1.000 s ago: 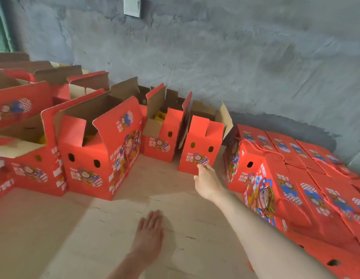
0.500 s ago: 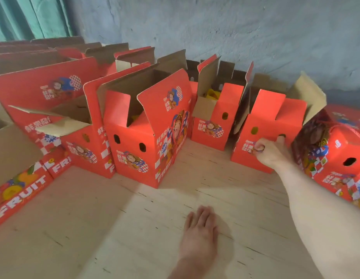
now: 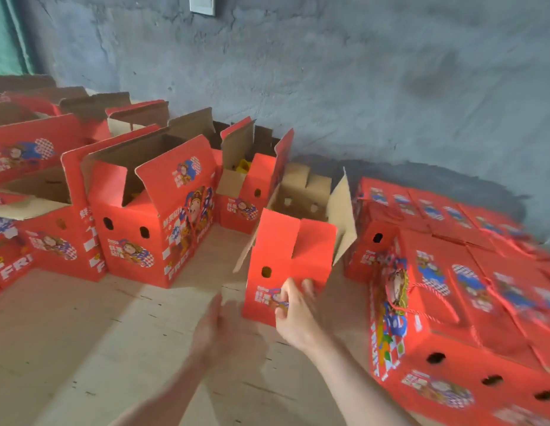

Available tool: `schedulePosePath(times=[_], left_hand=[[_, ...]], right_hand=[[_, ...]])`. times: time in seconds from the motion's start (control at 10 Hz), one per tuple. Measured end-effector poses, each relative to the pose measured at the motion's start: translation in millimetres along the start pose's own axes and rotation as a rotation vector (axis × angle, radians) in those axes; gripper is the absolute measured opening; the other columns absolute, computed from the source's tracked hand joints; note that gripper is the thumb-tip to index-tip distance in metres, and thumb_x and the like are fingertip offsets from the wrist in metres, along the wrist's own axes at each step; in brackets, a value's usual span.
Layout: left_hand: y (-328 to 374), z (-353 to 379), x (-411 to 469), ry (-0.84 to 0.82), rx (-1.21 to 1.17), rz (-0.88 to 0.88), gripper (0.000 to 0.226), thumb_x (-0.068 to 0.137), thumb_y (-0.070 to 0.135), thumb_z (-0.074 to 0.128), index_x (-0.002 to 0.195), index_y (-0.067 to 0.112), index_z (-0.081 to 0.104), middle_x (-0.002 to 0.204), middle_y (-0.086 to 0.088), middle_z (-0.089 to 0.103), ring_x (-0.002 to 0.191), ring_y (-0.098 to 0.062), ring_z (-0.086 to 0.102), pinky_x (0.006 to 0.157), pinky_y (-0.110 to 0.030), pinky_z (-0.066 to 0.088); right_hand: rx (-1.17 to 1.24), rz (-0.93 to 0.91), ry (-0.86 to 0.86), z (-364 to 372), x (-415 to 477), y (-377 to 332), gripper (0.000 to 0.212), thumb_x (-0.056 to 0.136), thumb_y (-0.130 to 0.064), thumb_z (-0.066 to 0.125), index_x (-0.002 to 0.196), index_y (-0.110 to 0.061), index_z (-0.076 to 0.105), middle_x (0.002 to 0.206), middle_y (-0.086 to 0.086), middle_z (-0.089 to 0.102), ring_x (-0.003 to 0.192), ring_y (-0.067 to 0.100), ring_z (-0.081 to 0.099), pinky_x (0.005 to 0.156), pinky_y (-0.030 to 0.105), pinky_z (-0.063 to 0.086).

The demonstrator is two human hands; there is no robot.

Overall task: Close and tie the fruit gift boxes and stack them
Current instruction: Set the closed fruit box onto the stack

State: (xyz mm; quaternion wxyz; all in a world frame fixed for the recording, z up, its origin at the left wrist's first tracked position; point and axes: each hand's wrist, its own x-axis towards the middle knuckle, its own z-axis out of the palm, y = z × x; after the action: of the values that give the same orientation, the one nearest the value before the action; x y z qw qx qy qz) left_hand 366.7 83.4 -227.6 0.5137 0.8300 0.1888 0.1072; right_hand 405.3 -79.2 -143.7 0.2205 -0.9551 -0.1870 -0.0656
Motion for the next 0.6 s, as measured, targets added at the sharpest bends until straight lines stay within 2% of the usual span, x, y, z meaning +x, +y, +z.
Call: schedulePosePath(times=[0.1, 0.2, 0.3, 0.4, 0.5, 0.6], left_hand=[[30.3, -27.8, -25.3, 0.257, -0.191, -0.017, 0.055, 0.093, 0.033, 0.045, 0.142, 0.009, 0.037, 0.140, -0.016, 0.047, 0.124, -0.027, 0.045, 0.098, -0.032, 0.033], [55.9, -62.2, -57.6, 0.353, -0.139, 0.187, 0.043, 0.085, 0.039, 0.055, 0.128, 0.032, 0.053, 0.127, 0.002, 0.059, 0.108, -0.010, 0.058, 0.086, -0.031, 0.045], [74.4, -96.7, -87.1, 0.341, -0.120, 0.348, 0.039, 0.089, 0.043, 0.051, 0.127, 0.050, 0.050, 0.127, 0.014, 0.059, 0.109, -0.010, 0.059, 0.087, -0.038, 0.049], [89.4, -116.2, -113.6, 0.324, 0.049, 0.591, 0.065, 0.078, 0.017, 0.045, 0.142, 0.005, 0.040, 0.143, -0.011, 0.044, 0.133, -0.027, 0.039, 0.108, -0.046, 0.031], [99.7, -124.0, -137.8, 0.227, 0.370, 0.817, 0.075, 0.068, 0.018, 0.051, 0.140, 0.001, 0.039, 0.146, -0.022, 0.035, 0.137, -0.036, 0.027, 0.110, -0.055, 0.023], [124.2, -128.0, -153.1, 0.024, 0.576, 0.813, 0.097, 0.063, 0.013, 0.063, 0.149, 0.018, 0.020, 0.154, -0.009, 0.023, 0.146, -0.030, 0.007, 0.112, -0.058, 0.001]], right_hand=[[0.059, -0.066, -0.013, -21.8, -72.1, -7.5, 0.015, 0.081, -0.024, 0.053, 0.084, -0.023, 0.038, 0.091, -0.008, 0.035, 0.095, 0.020, 0.045, 0.076, 0.028, 0.033], [0.105, -0.078, -0.021, -38.1, -143.2, -7.2, 0.016, 0.071, -0.034, 0.052, 0.076, -0.025, 0.039, 0.083, -0.013, 0.040, 0.078, 0.007, 0.048, 0.062, 0.017, 0.030], [0.259, 0.021, -0.064, -60.9, -190.8, 17.0, 0.038, 0.085, -0.034, 0.050, 0.096, 0.002, 0.055, 0.112, -0.011, 0.056, 0.105, -0.002, 0.053, 0.072, 0.003, 0.029], [0.358, 0.203, -0.059, -82.7, -235.6, 38.1, 0.031, 0.093, -0.026, 0.061, 0.121, -0.013, 0.063, 0.131, -0.005, 0.052, 0.116, 0.004, 0.048, 0.090, 0.005, 0.031], [0.370, 0.302, 0.161, -105.6, -264.3, 26.3, 0.053, 0.077, 0.009, 0.070, 0.078, -0.043, 0.070, 0.084, -0.026, 0.067, 0.079, -0.011, 0.057, 0.079, 0.010, 0.042], [0.472, 0.244, 0.567, -137.2, -282.5, -42.7, 0.058, 0.072, 0.023, 0.062, 0.079, -0.033, 0.071, 0.096, -0.011, 0.073, 0.072, -0.006, 0.059, 0.082, 0.003, 0.037]])
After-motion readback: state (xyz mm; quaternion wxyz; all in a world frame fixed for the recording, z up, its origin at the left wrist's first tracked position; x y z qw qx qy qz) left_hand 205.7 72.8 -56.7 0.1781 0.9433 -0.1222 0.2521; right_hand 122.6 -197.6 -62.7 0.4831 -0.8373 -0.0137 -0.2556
